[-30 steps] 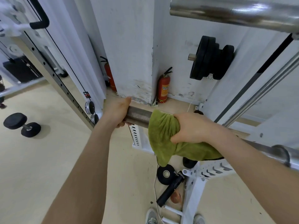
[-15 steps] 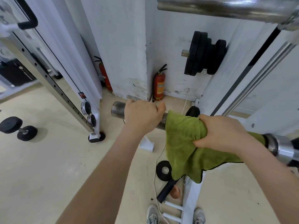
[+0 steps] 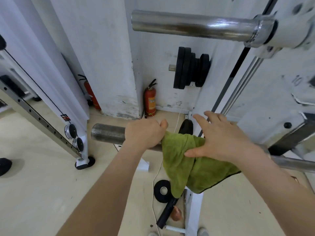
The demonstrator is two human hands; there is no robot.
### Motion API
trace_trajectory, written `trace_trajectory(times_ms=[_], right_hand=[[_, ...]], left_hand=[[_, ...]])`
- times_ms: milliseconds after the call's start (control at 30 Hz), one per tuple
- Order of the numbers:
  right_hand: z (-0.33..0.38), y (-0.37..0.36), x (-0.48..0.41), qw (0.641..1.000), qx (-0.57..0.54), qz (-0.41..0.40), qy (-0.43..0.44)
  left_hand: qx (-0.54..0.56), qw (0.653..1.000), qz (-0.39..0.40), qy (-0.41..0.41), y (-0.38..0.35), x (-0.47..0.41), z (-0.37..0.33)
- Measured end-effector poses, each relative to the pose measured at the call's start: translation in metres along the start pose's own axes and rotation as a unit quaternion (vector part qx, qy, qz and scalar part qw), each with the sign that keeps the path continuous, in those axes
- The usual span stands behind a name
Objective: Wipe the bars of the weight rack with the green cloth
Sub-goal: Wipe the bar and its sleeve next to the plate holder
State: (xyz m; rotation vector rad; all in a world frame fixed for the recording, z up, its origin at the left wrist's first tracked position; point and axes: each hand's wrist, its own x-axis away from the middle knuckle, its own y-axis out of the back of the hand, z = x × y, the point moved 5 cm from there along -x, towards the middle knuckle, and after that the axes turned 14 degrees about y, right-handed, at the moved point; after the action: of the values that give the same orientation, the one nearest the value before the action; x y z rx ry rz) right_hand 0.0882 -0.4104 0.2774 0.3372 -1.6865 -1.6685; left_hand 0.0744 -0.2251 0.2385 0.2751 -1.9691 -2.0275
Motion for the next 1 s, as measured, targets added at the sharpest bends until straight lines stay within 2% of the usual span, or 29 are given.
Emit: trace_trajectory(times_ms=[33, 100, 167, 200, 233, 300, 367, 400, 433, 500, 567, 600, 700, 733, 767, 800, 900, 967, 1000], right_hand=[[0.019, -0.005, 0.012, 0.995, 0.078, -0.062, 0.010], [0.051, -0.035, 0.020, 0.985, 0.131, -0.108, 0.023], [0.063, -0.048, 0.012, 0.971, 0.148, -0.184, 0.039], [0.058, -0.044, 0.004, 0.972, 0.139, -0.186, 0.048], [0.048, -0.034, -0.004, 0.980, 0.099, -0.165, 0.059], [0.021, -0.021, -0.019, 0.995, -0.051, -0.042, 0.076], [-0.005, -0.018, -0.024, 0.969, -0.220, 0.104, 0.041], [-0.015, -0.015, -0.021, 0.957, -0.259, 0.129, 0.020], [-0.022, -0.012, -0.015, 0.959, -0.256, 0.117, 0.006], [-0.032, -0.011, -0.003, 0.991, -0.136, -0.015, -0.006], [-0.018, -0.014, 0.012, 0.985, -0.006, -0.175, 0.008], [-0.008, -0.020, 0.018, 0.977, 0.030, -0.209, 0.012], [0.002, -0.034, 0.024, 0.971, 0.079, -0.226, 0.007], [-0.002, -0.032, 0.025, 0.973, 0.067, -0.219, 0.005], [-0.007, -0.029, 0.025, 0.979, 0.046, -0.201, 0.004], [-0.013, -0.027, 0.023, 0.985, 0.021, -0.172, 0.004], [-0.030, -0.020, 0.004, 0.992, -0.128, -0.009, -0.021], [-0.035, -0.018, -0.007, 0.966, -0.235, 0.092, -0.061], [-0.037, -0.018, -0.012, 0.959, -0.247, 0.120, -0.068]], left_hand=[[0.002, 1.000, 0.017, 0.005, -0.005, -0.002, 0.002], [0.014, 0.999, 0.037, 0.001, -0.009, -0.005, 0.004], [0.005, 1.000, 0.001, -0.017, -0.004, 0.004, 0.007], [-0.004, 0.998, -0.050, -0.029, 0.000, 0.012, 0.007], [-0.008, 0.995, -0.092, -0.031, 0.002, 0.022, 0.007], [0.050, 0.985, -0.164, 0.002, 0.004, 0.043, 0.010], [0.161, 0.968, -0.186, 0.040, 0.002, 0.063, 0.016], [0.209, 0.957, -0.193, 0.047, 0.003, 0.075, 0.019], [0.240, 0.949, -0.197, 0.052, 0.008, 0.084, 0.023], [0.243, 0.946, -0.194, 0.094, 0.026, 0.086, 0.027], [0.222, 0.949, -0.173, 0.143, 0.042, 0.064, 0.019], [0.199, 0.958, -0.143, 0.146, 0.043, 0.050, 0.010], [0.117, 0.988, -0.096, 0.030, 0.022, 0.032, -0.018], [0.076, 0.995, -0.069, 0.016, 0.013, 0.037, -0.016], [0.052, 0.996, -0.074, 0.009, 0.006, 0.042, -0.011], [0.061, 0.995, -0.073, 0.017, 0.002, 0.048, -0.007], [0.175, 0.974, -0.139, 0.020, 0.004, 0.069, -0.004], [0.242, 0.956, -0.164, 0.021, 0.010, 0.086, -0.001], [0.259, 0.952, -0.159, 0.027, 0.014, 0.093, 0.002]])
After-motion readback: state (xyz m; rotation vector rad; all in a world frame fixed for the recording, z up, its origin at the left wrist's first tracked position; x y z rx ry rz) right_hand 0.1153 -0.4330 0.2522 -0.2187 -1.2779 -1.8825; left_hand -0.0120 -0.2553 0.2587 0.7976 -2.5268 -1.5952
